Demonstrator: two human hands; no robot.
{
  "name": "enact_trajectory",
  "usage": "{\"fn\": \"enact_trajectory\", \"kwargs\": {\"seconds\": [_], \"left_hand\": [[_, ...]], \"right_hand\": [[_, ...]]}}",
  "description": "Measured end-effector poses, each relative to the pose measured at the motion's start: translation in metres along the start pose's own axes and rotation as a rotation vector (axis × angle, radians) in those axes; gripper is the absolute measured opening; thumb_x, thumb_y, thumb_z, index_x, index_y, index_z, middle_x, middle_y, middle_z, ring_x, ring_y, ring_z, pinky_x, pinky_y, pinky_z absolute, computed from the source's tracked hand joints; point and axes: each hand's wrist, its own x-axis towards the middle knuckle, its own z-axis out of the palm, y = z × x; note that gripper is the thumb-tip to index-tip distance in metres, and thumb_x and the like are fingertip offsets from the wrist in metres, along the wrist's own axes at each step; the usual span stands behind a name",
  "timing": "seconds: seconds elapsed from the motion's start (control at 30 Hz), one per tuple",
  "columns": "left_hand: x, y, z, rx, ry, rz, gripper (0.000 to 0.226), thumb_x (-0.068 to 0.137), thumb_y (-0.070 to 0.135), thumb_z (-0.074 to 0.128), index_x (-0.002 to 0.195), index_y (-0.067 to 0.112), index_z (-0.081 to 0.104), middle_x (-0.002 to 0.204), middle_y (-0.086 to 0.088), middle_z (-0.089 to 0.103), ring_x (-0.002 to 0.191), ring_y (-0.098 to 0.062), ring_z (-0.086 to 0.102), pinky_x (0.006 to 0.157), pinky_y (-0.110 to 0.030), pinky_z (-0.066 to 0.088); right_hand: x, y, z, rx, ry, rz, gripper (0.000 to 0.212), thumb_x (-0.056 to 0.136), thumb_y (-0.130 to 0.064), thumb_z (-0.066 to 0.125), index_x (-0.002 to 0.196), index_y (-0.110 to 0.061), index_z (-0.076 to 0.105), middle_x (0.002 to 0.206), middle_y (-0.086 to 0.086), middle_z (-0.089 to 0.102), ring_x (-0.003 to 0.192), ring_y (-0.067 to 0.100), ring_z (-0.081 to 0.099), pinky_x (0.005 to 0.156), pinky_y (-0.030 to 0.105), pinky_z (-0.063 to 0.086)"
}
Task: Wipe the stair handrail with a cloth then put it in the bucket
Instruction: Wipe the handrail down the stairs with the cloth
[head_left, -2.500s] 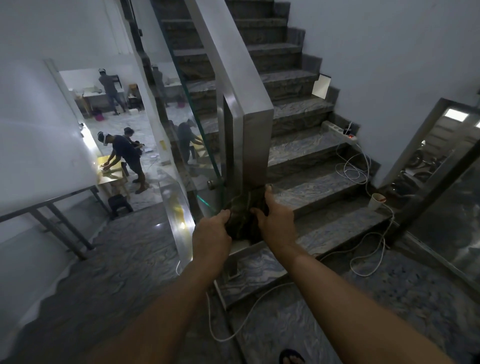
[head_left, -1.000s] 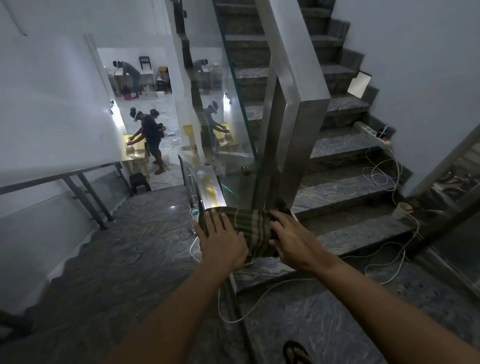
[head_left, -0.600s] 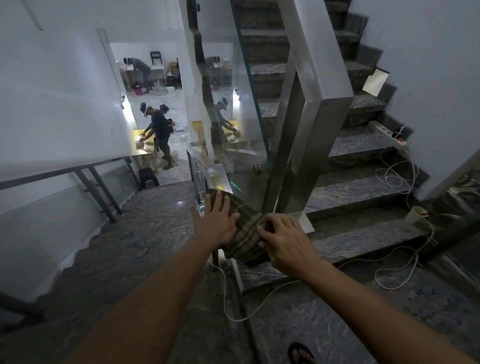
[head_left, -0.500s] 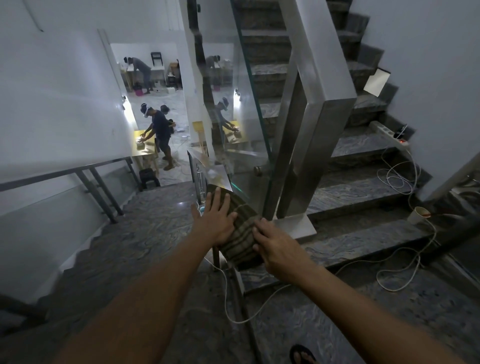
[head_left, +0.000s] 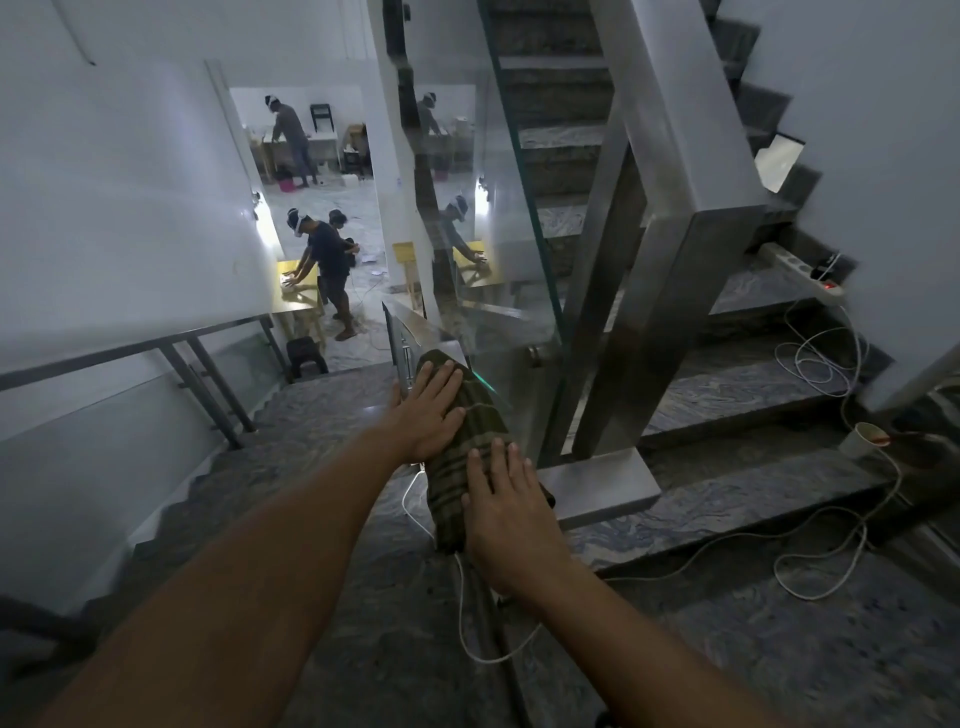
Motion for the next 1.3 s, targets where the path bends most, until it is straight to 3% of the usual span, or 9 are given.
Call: {"fn": "enact_trajectory", "kwargs": {"seconds": [0.07,0.13,0.23,0.7,0.97,1.03,1.13,1.3], "left_hand": [[0.010,-0.008,-0.003,0.004,-0.005,0.010,0.060,0.101,0.041,0.019,0.152,0.021,-0.005,0.161,0.002,-0.013,0.148,-0.019,-0.017,0.115,-0.054,-0.010],[0.019,-0.013,-0.006,0.010,-0.007,0.015,0.060,0.101,0.042,0.019,0.152,0.022,-0.004,0.161,0.003,-0.013,0.148,-0.018,-0.016,0.117,-0.055,-0.009],[0.032,-0.019,-0.008,0.003,0.005,0.027,0.059,0.101,0.042,0.020,0.152,0.023,-0.003,0.162,0.005,-0.012,0.148,-0.017,-0.015,0.117,-0.056,-0.007],[0.063,-0.030,-0.001,-0.271,0.134,-0.053,0.055,0.103,0.031,0.021,0.152,0.018,0.001,0.162,0.000,-0.009,0.148,-0.022,-0.017,0.116,-0.054,-0.010],[0.025,-0.008,0.008,-0.716,0.212,-0.101,0.058,0.104,0.022,0.027,0.152,0.013,-0.005,0.161,-0.004,-0.015,0.149,-0.021,-0.004,0.119,-0.035,0.004],[0.012,-0.001,0.011,-0.861,0.208,-0.158,0.059,0.104,0.023,0.027,0.152,0.018,-0.006,0.162,-0.009,-0.001,0.148,-0.028,0.013,0.120,-0.039,0.015],[-0.004,0.004,0.018,-1.024,0.183,-0.250,0.058,0.102,0.030,0.029,0.152,0.027,0.000,0.148,-0.019,0.033,0.129,-0.035,0.044,0.109,-0.051,0.037],[-0.035,0.019,0.034,-1.183,0.181,-0.294,0.040,0.102,0.032,0.032,0.141,0.023,0.037,0.128,-0.014,0.054,0.112,-0.029,0.056,0.098,-0.049,0.048]], "right_hand": [[0.010,-0.005,-0.002,0.001,-0.003,0.034,0.092,0.087,-0.054,-0.020,0.147,0.002,0.020,0.152,0.035,0.017,0.142,0.049,0.016,0.115,0.054,0.007],[0.020,-0.009,-0.007,0.014,-0.097,0.086,0.067,0.099,-0.045,0.008,0.150,-0.001,0.007,0.155,0.033,0.003,0.145,0.046,0.004,0.118,0.051,0.002],[0.036,-0.012,-0.010,0.025,-0.169,0.121,0.068,0.101,-0.043,0.026,0.151,-0.006,-0.002,0.156,0.029,-0.009,0.146,0.042,-0.007,0.118,0.048,-0.001],[0.077,-0.004,-0.018,0.169,-0.226,0.170,0.069,0.100,-0.043,0.030,0.151,-0.015,-0.007,0.159,0.018,-0.016,0.147,0.034,-0.011,0.118,0.044,-0.002],[0.053,0.001,-0.022,0.145,-0.216,0.091,0.064,0.101,-0.040,0.029,0.152,-0.017,-0.002,0.160,0.013,-0.014,0.147,0.031,-0.011,0.118,0.043,-0.002],[0.043,0.001,-0.022,0.119,-0.210,0.069,0.063,0.101,-0.038,0.030,0.152,-0.017,0.001,0.161,0.013,-0.011,0.147,0.032,-0.009,0.118,0.043,-0.001],[0.028,0.001,-0.023,0.028,-0.196,0.021,0.063,0.100,-0.039,0.030,0.152,-0.016,0.003,0.161,0.013,-0.006,0.148,0.032,-0.007,0.118,0.044,-0.002],[-0.002,0.008,-0.023,-0.046,-0.181,-0.069,0.061,0.100,-0.044,0.020,0.152,-0.018,0.000,0.161,0.010,-0.009,0.146,0.026,-0.016,0.113,0.039,-0.014]]}}
